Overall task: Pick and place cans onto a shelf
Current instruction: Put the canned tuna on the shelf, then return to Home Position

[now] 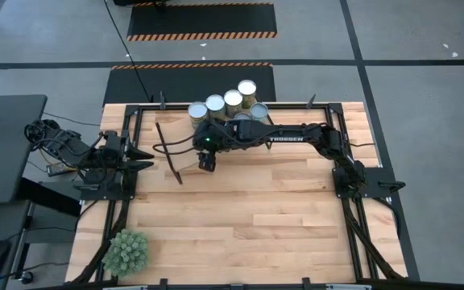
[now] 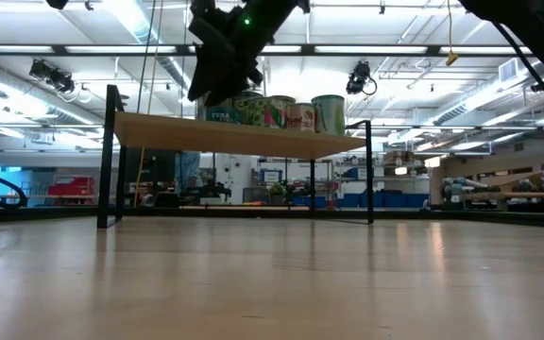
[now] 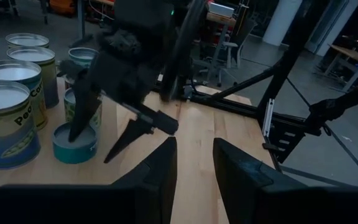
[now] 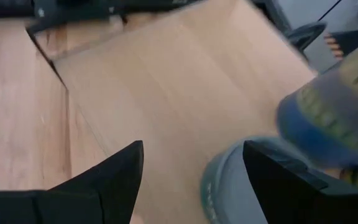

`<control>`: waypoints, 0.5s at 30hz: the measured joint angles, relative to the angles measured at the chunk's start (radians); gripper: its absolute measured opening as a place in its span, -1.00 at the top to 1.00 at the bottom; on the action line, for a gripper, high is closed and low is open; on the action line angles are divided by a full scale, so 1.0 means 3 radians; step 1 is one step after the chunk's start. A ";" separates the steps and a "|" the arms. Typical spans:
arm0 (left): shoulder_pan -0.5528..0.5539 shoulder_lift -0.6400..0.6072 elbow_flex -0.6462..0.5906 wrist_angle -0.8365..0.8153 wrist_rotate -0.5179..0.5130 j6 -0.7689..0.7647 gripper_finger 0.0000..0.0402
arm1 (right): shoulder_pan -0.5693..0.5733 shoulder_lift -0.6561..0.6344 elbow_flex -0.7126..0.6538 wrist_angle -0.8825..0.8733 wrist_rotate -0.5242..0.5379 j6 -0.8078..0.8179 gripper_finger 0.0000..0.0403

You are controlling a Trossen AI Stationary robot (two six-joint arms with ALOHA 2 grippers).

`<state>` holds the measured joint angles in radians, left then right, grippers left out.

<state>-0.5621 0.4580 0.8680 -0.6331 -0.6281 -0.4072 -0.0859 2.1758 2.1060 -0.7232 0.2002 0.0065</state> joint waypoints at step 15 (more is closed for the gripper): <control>-0.0001 -0.0208 -0.0004 -0.0180 0.0000 0.0053 0.45 | 0.0123 -0.0004 0.0629 -0.0321 0.0131 0.0387 -0.40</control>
<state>-0.5625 0.3955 0.8667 -0.6871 -0.6280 -0.3912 -0.0490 2.1746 2.2948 -0.8195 0.2396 0.1226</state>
